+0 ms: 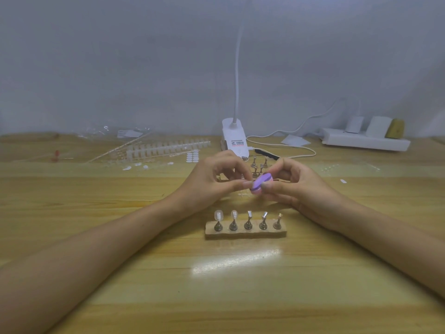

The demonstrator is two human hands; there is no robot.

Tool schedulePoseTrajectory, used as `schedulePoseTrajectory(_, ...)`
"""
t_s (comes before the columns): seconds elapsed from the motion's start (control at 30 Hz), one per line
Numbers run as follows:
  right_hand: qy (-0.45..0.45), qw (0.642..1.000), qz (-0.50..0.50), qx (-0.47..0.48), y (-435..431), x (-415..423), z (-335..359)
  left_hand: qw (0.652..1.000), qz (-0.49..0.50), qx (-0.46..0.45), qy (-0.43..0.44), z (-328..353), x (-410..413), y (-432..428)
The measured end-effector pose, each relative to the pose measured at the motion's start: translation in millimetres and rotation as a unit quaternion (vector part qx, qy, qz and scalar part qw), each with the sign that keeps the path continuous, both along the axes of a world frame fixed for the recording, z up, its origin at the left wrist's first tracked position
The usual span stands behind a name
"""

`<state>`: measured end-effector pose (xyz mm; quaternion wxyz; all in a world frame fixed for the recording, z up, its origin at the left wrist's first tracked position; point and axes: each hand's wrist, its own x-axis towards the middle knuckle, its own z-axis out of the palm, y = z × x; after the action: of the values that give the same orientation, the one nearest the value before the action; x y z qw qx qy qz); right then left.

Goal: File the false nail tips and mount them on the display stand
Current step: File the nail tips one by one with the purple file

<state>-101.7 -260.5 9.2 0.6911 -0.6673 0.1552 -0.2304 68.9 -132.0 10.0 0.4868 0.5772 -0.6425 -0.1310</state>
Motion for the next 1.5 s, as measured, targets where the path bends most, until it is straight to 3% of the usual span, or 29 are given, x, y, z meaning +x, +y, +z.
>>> schedulePoseTrajectory(0.43,0.031,0.996,0.072,-0.041,1.6,-3.1,1.2,1.0,0.012,-0.018,0.012,-0.4,1.7,-1.1)
schedulePoseTrajectory(0.6,-0.019,1.0,-0.015,0.015,2.7,-1.2,1.9,1.0,0.001,-0.005,0.006,-0.7,-1.1,0.5)
schedulePoseTrajectory(0.73,0.016,0.997,0.055,-0.043,5.1,-2.2,0.4,1.0,0.013,-0.016,-0.004,-0.2,0.3,-0.4)
schedulePoseTrajectory(0.83,-0.017,1.0,0.0,0.008,1.6,-2.3,0.5,1.0,0.011,-0.015,0.0,-0.4,0.2,-0.5)
schedulePoseTrajectory(0.97,0.026,0.996,0.06,-0.055,5.1,-1.8,0.3,1.0,0.019,-0.021,-0.007,-1.0,1.4,-1.4)
schedulePoseTrajectory(1.07,-0.002,1.0,0.0,-0.011,2.8,-2.5,0.6,1.0,0.022,-0.018,-0.002,-1.0,1.7,-1.6)
schedulePoseTrajectory(1.17,0.033,0.997,0.057,-0.05,5.4,-2.0,1.7,1.0,0.017,-0.018,-0.008,-0.8,0.8,-0.8)
schedulePoseTrajectory(1.27,0.001,1.0,0.003,-0.011,3.7,-1.9,2.0,1.0,0.014,-0.014,-0.008,-0.6,-0.4,-0.4)
schedulePoseTrajectory(1.4,0.025,0.997,0.054,-0.041,4.9,-1.4,2.4,1.0,0.018,-0.016,-0.006,-0.2,0.1,-0.3)
schedulePoseTrajectory(1.5,0.006,1.0,0.011,-0.011,2.3,-1.6,1.8,1.0,0.017,-0.014,-0.007,0.0,-0.1,-0.3)
